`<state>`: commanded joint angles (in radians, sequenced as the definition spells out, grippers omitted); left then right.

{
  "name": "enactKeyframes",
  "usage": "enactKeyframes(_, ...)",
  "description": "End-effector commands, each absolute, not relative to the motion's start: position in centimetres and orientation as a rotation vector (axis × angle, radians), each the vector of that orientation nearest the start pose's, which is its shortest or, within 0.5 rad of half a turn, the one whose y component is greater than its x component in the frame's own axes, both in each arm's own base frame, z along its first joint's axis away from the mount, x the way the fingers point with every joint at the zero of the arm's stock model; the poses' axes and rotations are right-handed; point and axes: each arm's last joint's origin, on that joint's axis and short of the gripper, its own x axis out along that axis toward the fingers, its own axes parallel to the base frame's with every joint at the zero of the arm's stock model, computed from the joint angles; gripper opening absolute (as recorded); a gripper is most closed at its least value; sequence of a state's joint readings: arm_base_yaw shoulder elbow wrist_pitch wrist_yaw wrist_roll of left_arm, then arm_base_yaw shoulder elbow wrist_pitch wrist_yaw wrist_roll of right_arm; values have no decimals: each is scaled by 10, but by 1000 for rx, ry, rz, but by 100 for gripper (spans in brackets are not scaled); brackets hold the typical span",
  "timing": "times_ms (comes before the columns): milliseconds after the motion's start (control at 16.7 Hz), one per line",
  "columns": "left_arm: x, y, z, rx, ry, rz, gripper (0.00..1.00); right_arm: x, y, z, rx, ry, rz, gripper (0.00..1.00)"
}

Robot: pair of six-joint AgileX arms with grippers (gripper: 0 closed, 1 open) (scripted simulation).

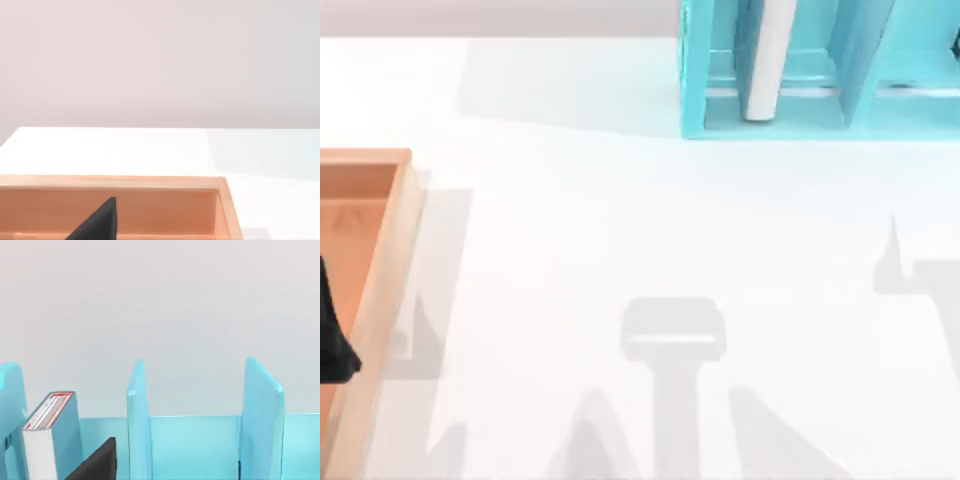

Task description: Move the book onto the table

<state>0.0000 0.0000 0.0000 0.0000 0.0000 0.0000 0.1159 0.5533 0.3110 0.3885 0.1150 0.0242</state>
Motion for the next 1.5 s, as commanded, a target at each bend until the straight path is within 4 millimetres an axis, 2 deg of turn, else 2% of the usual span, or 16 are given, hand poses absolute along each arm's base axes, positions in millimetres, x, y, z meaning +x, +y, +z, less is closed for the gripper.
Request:
enactKeyframes(180, 106, -1, 160, 0, 0, 0, 100, 200, 30, 267, 41, -118, 0, 100)
enactKeyframes(360, 106, -1, 160, 0, 0, 0, 100, 261, 59, 256, 44, -64, -8, 100)
enactKeyframes(540, 106, -1, 160, 0, 0, 0, 100, 316, 99, 221, 39, -8, -17, 100)
enactKeyframes(720, 106, -1, 160, 0, 0, 0, 100, 352, 139, 172, 28, 42, -25, 100)
enactKeyframes(900, 106, -1, 160, 0, 0, 0, 100, 368, 173, 125, 15, 78, -31, 100)
enactKeyframes(1080, 106, -1, 160, 0, 0, 0, 100, 373, 195, 95, 8, 93, -35, 100)
enactKeyframes(1200, 106, -1, 160, 0, 0, 0, 100, 374, 200, 88, 7, 96, -37, 100)
enactKeyframes(1500, 106, -1, 160, 0, 0, 0, 100, 374, 198, 87, 4, 100, -39, 100)
